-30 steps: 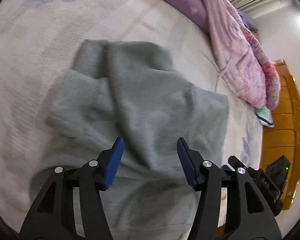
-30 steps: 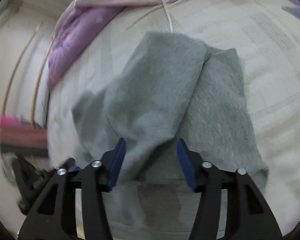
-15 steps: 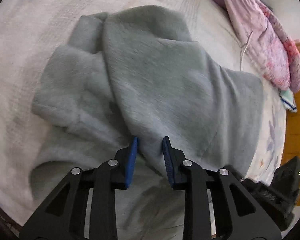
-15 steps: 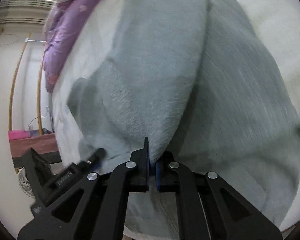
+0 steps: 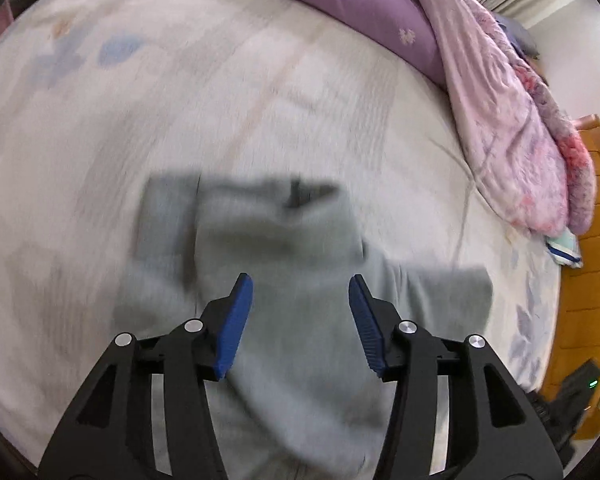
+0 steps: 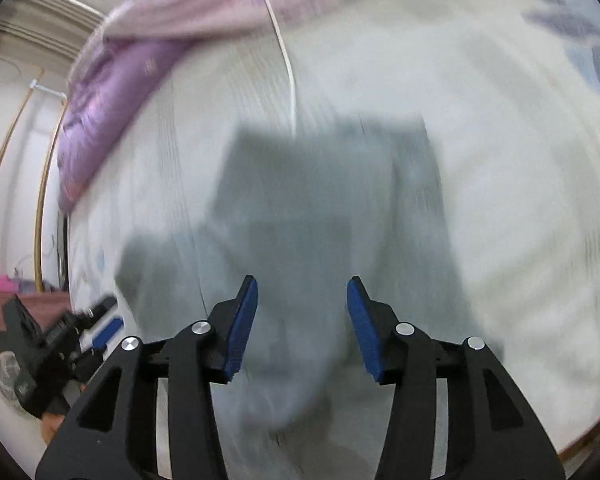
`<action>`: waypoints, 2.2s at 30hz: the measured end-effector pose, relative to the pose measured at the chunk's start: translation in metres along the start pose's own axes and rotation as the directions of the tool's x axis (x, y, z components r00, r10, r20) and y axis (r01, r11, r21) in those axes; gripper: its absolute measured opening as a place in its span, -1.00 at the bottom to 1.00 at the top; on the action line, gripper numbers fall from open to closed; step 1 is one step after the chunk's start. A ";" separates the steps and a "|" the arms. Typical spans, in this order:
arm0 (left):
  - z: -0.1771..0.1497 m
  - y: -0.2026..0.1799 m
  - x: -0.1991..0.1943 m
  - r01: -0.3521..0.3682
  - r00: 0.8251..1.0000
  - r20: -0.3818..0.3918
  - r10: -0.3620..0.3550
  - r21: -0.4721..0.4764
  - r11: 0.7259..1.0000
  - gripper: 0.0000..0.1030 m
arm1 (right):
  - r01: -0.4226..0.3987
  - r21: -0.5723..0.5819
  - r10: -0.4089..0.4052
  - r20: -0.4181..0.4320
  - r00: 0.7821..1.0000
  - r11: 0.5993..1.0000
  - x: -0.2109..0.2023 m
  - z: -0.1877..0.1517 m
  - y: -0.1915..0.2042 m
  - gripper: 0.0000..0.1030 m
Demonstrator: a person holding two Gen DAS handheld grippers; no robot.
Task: Fold large clothes
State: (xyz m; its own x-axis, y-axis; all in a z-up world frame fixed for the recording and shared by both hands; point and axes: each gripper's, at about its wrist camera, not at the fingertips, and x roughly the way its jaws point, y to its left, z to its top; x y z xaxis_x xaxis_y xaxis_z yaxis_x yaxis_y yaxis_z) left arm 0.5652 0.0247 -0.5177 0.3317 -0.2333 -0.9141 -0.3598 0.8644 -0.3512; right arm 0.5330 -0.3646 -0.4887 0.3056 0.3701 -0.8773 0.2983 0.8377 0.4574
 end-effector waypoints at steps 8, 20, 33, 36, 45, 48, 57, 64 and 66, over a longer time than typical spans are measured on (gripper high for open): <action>0.044 -0.022 0.060 -0.088 0.993 -0.071 0.092 0.061 0.994 0.18 | 0.018 -0.001 -0.018 -0.010 1.000 1.000 0.057 0.069 0.024 -0.06; 0.053 -0.027 0.088 -0.150 0.980 -0.114 0.165 0.127 0.980 -0.43 | -0.066 -0.039 0.058 -0.180 0.982 0.997 0.103 0.074 0.020 -0.78; -0.032 0.000 -0.058 0.054 0.992 0.111 -0.062 0.076 0.996 -0.70 | -0.250 -0.116 0.247 -0.044 0.968 0.961 -0.009 0.002 0.003 -0.81; -0.074 0.011 -0.091 0.066 0.988 0.139 -0.073 0.058 0.996 -0.70 | -0.252 -0.153 0.249 -0.037 0.968 0.956 -0.033 -0.022 0.004 -0.81; -0.192 0.039 -0.133 0.040 0.994 0.104 -0.044 0.045 0.998 -0.70 | -0.189 -0.141 0.190 -0.001 0.982 0.972 -0.085 -0.129 -0.027 -0.82; -0.225 0.055 -0.129 0.011 0.998 0.060 -0.014 0.048 0.999 -0.70 | -0.146 -0.111 0.147 -0.001 0.989 0.983 -0.088 -0.171 -0.042 -0.82; -0.304 0.106 -0.103 -0.042 0.998 -0.054 0.044 0.035 0.998 -0.70 | -0.004 0.024 0.006 -0.069 0.998 1.000 -0.057 -0.277 -0.088 -0.81; -0.332 0.135 -0.072 -0.037 0.993 -0.111 0.038 0.012 0.999 -0.47 | 0.051 0.059 -0.044 -0.112 0.993 0.997 -0.031 -0.288 -0.100 -0.63; -0.334 0.141 -0.079 -0.011 0.996 -0.087 0.010 -0.008 1.000 -0.20 | 0.079 0.042 -0.074 -0.104 0.992 0.996 -0.039 -0.283 -0.095 -0.50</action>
State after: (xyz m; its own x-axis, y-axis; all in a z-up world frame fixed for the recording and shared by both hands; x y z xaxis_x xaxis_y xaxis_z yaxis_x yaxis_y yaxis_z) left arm 0.1974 0.0164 -0.5625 0.2507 -0.2626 -0.9318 -0.3707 0.8631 -0.3430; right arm 0.2366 -0.3447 -0.5389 0.1866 0.3468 -0.9192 0.3592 0.8468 0.3924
